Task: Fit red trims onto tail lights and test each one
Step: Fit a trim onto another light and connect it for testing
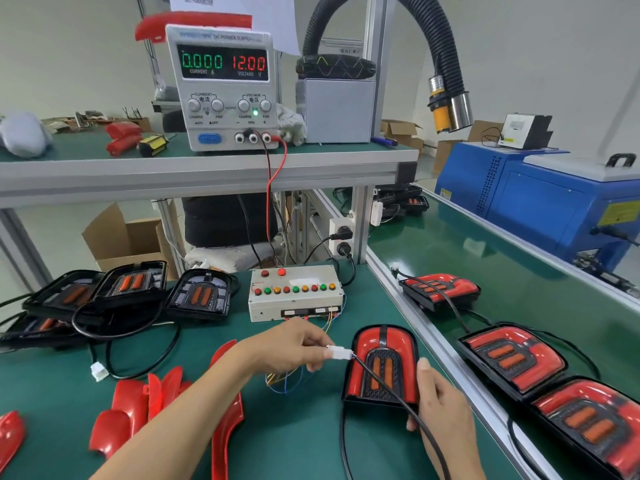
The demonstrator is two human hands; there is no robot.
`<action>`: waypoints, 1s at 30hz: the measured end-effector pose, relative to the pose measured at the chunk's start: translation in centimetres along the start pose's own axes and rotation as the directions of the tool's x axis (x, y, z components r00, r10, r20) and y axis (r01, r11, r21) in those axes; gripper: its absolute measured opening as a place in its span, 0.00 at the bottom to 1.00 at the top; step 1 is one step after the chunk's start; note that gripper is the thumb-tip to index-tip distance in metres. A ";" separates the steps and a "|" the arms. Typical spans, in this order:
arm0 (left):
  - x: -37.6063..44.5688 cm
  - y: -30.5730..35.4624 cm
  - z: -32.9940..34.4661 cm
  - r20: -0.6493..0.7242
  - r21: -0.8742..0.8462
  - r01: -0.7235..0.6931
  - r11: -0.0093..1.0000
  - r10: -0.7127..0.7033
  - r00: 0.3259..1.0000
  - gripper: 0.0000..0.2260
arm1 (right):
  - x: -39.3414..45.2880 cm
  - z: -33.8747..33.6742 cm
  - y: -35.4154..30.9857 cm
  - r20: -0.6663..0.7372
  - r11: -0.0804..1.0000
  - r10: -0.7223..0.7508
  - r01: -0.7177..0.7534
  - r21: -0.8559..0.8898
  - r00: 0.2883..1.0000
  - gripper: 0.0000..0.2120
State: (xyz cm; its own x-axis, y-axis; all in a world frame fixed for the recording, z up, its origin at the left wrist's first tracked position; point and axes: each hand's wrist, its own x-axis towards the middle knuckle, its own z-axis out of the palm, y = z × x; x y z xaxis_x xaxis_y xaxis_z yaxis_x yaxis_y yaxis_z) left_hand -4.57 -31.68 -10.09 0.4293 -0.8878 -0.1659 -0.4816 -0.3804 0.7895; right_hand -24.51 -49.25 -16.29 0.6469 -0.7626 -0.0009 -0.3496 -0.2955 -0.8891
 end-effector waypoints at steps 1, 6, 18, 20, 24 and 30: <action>-0.2 0.2 -0.1 0.006 0.011 -0.005 1.000 0.005 1.000 0.07 | 0.1 0.0 0.0 -0.006 1.000 0.003 -0.003 -0.013 1.000 0.29; -0.6 0.8 -0.1 0.015 -0.004 -0.049 0.999 0.049 0.999 0.08 | -0.2 -1.3 -1.2 -0.186 0.960 -0.156 0.105 -0.260 0.970 0.18; -1.2 2.4 1.3 -0.122 -0.119 -0.230 0.966 0.216 0.969 0.08 | 0.1 0.0 -7.9 0.471 0.994 -0.111 0.101 0.045 0.875 0.22; -1.4 2.5 1.4 -0.174 -0.168 -0.264 0.950 0.235 0.956 0.09 | 0.1 0.0 -7.7 0.501 0.977 -0.049 -0.063 0.204 0.864 0.19; -1.7 2.7 2.1 -0.225 -0.206 -0.307 0.929 0.260 0.939 0.09 | -0.3 0.0 -7.9 0.498 0.940 -0.052 -0.127 0.318 0.865 0.17; -2.1 2.8 2.2 -0.253 -0.094 -0.337 0.937 0.305 0.918 0.10 | -1.0 0.5 -7.8 0.445 0.904 -0.048 -0.151 0.401 0.894 0.17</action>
State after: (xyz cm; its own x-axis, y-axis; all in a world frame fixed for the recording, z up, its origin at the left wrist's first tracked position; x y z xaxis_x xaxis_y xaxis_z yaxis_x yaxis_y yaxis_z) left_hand -8.56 -31.43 -8.79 0.4411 -0.8653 0.2380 -0.5238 -0.0329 0.8512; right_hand -22.05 -45.90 -9.60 0.8967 -0.4120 -0.1619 -0.1419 0.0789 -0.9867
